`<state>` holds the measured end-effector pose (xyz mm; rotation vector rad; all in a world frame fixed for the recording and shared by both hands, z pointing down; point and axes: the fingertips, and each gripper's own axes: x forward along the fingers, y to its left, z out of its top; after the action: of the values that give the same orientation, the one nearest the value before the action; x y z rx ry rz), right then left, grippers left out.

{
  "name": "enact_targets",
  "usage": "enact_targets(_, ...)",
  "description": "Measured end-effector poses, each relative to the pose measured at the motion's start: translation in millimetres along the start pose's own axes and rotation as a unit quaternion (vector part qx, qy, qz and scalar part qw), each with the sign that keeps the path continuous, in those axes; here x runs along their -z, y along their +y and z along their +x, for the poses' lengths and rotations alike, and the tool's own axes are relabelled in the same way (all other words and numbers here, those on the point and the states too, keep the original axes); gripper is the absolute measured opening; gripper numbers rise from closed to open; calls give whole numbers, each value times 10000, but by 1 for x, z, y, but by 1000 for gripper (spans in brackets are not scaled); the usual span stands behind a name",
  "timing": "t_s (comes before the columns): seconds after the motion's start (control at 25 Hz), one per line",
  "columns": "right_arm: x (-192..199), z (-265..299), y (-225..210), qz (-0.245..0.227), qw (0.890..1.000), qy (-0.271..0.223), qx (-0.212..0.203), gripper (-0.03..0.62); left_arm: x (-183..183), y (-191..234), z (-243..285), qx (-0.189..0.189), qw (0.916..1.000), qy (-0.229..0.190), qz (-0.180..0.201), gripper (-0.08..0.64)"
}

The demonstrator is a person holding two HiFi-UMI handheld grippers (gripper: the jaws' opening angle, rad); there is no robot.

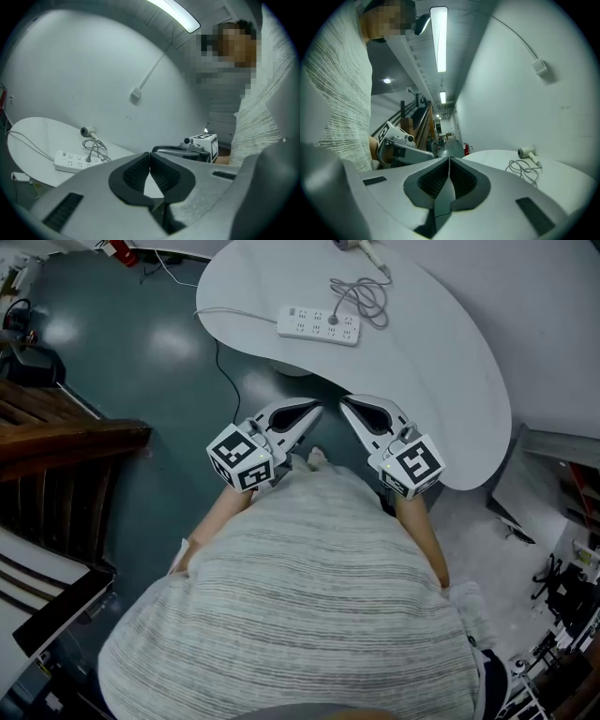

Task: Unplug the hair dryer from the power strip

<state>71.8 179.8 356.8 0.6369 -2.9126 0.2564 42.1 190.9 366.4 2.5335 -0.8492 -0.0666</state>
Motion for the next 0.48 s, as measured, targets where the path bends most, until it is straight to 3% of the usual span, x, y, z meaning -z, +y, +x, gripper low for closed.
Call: enact_targets(0.48, -3, -3, -8, 195, 9997, -163, 53, 28, 6, -2, -1, -58, 9999, 101, 60, 8)
